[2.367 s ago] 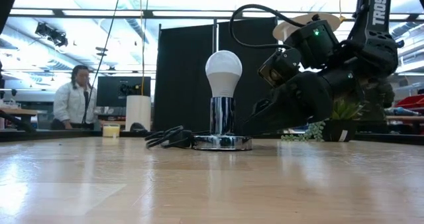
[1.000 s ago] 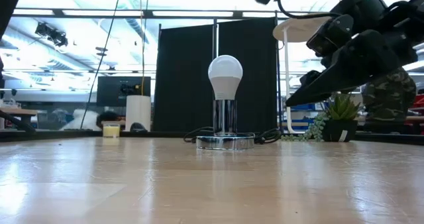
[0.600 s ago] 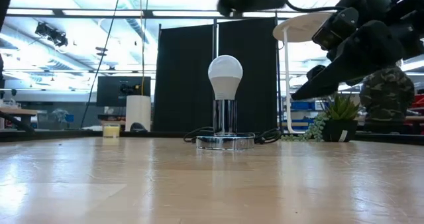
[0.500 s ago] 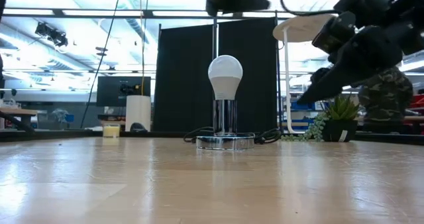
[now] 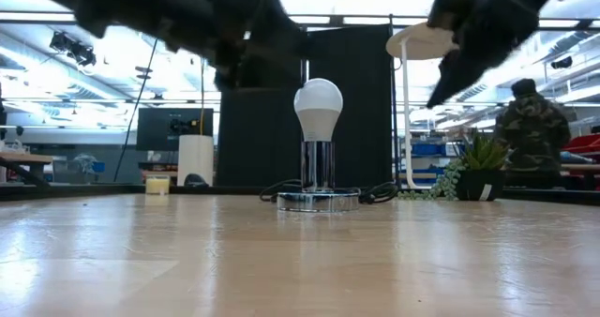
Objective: Screw lightbulb
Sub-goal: Remove the white lightbulb from the metallic lamp
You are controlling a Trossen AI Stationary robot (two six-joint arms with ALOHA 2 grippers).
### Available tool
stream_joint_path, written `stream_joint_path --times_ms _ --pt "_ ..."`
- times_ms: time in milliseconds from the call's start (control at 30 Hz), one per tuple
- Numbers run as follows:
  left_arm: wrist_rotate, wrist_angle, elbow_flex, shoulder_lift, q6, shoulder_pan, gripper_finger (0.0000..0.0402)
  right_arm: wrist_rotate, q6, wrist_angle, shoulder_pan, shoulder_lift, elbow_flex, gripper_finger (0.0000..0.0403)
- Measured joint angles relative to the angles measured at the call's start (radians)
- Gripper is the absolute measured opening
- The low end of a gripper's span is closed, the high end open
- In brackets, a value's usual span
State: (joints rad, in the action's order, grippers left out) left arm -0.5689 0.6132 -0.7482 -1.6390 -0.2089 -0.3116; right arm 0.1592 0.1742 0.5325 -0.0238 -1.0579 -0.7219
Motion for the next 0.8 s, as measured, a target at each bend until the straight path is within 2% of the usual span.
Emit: stream_joint_path --times_ms 133,333,467,600,800 --pt "-0.126 -0.014 0.022 -0.002 0.019 -0.027 0.0392 -0.004 -0.035 0.025 0.000 -0.008 -0.084 0.0378" --pt "-0.195 -0.012 0.021 -0.002 0.045 -0.060 0.0392 -0.008 -0.065 0.040 0.000 -0.020 -0.130 0.0378" --pt "-0.244 -0.129 0.020 -0.001 -0.055 -0.095 0.0392 -0.047 -0.063 0.037 0.000 -0.032 -0.130 0.0378" --pt "-0.250 -0.222 0.020 -0.038 -0.223 -0.092 0.0392 -0.080 -0.078 0.017 -0.002 -0.094 -0.137 0.0378" --pt "-0.238 -0.140 0.020 -0.141 -0.240 -0.033 0.0392 -0.082 -0.124 0.031 -0.002 -0.239 -0.264 0.0378"
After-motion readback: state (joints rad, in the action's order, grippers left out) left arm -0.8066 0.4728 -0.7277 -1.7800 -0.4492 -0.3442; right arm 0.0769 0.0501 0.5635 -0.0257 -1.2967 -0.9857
